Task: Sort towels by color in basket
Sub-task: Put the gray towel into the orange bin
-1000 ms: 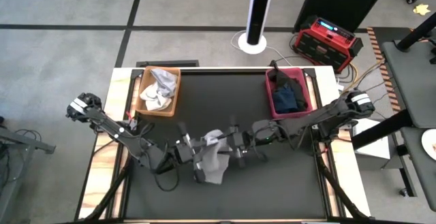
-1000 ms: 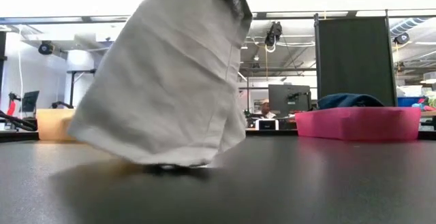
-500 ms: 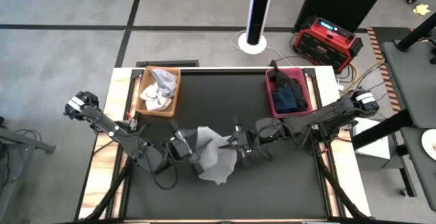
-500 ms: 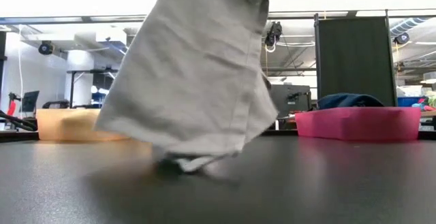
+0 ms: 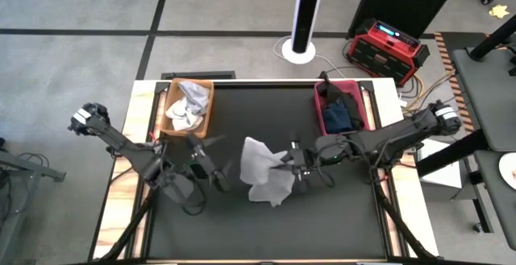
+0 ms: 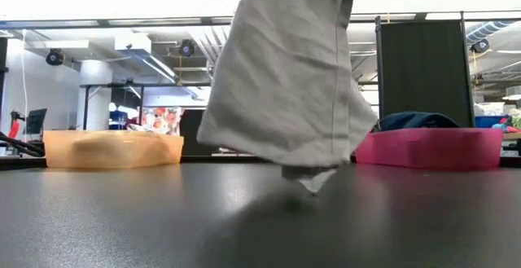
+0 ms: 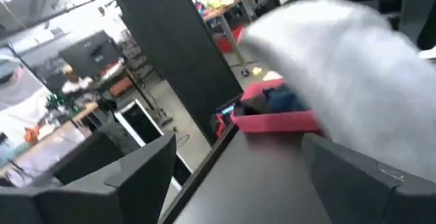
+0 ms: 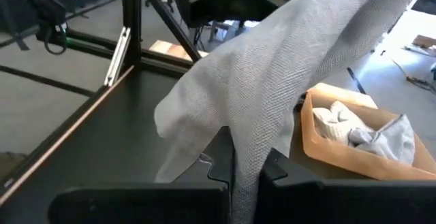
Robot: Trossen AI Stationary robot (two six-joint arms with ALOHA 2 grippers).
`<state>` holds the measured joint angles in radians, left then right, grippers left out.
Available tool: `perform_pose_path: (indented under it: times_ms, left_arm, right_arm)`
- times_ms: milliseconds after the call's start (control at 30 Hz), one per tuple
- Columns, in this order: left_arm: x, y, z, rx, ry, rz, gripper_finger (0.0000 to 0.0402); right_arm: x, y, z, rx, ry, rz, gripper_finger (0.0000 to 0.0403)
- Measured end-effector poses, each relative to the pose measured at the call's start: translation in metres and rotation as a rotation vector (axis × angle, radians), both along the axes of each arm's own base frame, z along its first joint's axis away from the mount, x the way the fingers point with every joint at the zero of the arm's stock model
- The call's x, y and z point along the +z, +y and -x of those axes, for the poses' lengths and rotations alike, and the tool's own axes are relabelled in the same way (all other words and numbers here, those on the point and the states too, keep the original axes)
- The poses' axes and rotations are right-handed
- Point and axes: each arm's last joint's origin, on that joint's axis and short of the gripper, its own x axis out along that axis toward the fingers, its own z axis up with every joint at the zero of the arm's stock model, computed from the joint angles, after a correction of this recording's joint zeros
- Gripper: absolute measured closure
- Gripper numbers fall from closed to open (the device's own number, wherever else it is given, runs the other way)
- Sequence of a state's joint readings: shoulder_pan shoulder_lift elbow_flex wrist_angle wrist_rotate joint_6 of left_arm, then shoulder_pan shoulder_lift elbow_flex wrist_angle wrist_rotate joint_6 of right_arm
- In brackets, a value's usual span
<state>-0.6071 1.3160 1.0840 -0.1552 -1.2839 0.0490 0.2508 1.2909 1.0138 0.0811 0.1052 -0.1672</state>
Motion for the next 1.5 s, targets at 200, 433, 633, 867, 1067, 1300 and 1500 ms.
perform_pose_path:
  times_ms: [200,433,633,867,1067,1300,1500]
  left_arm:
    - [-0.015,-0.002,0.002,-0.171,0.038,0.202,0.0097]
    - [-0.059,-0.014,-0.018,-0.170,0.020,0.293,0.0097]
    - [-0.073,-0.019,-0.042,-0.173,-0.074,0.296,0.0097]
    - [-0.079,-0.013,-0.067,-0.164,-0.135,0.233,0.0110]
    - [-0.086,-0.009,-0.079,-0.213,-0.120,0.194,0.0181]
    - [-0.087,-0.013,-0.079,-0.236,-0.084,0.142,0.0374]
    - [-0.083,-0.024,-0.073,-0.297,-0.092,0.136,0.0396]
  right_arm:
    - [0.008,-0.005,0.005,-0.118,-0.034,0.005,0.0394]
    - [0.010,-0.005,0.004,-0.118,-0.064,0.023,0.0394]
    - [0.013,-0.004,0.004,-0.117,-0.093,0.013,0.0394]
    - [0.015,-0.002,0.001,-0.071,-0.124,-0.033,0.0394]
    - [0.016,-0.002,0.001,-0.075,-0.133,-0.060,0.0394]
    - [0.017,-0.006,0.002,-0.199,-0.141,-0.086,0.0394]
    - [0.009,-0.013,0.003,-0.374,-0.076,-0.090,0.0391]
